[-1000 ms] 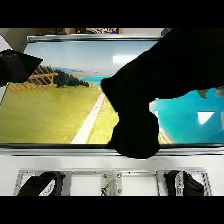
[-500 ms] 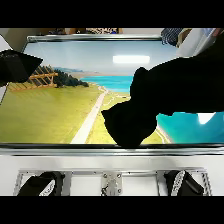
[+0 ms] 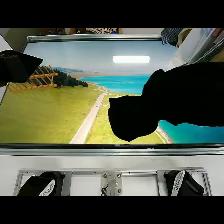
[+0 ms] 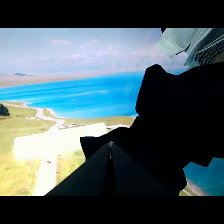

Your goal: Fold the clothes and pants, and hang the long-sleeved shirts on hangers.

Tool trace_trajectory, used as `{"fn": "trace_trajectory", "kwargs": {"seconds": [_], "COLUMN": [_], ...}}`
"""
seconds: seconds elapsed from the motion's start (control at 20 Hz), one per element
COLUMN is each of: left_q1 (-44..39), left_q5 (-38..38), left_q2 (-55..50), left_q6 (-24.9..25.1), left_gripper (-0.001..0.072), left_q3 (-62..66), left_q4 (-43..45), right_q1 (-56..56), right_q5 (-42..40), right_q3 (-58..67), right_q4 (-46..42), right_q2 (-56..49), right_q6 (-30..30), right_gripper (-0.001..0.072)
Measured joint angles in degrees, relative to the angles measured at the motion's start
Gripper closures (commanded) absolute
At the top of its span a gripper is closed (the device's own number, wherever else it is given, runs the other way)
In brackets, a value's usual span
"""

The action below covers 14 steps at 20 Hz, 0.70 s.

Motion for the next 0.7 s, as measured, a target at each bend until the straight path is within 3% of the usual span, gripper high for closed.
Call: {"fn": "trace_trajectory", "kwargs": {"seconds": [0.25,0.7], "left_q1": [0.0,0.0], "left_q5": [-0.13,-0.61], "left_q2": [0.0,0.0], "left_q6": [0.13,0.11], "left_gripper": [0.0693,0.0693], "left_q3": [0.0,0.0], "left_q4": [0.0,-0.02], "right_q1": [0.0,0.0], "right_q5": [-9.03,-21.81], "right_q3": [1.16,13.46], "right_q4": [-2.8,-3.63], "right_q2": [-7.98,-24.74], "right_q6": [3.93,5.22], "right_gripper": [0.0707,0.0706]}}
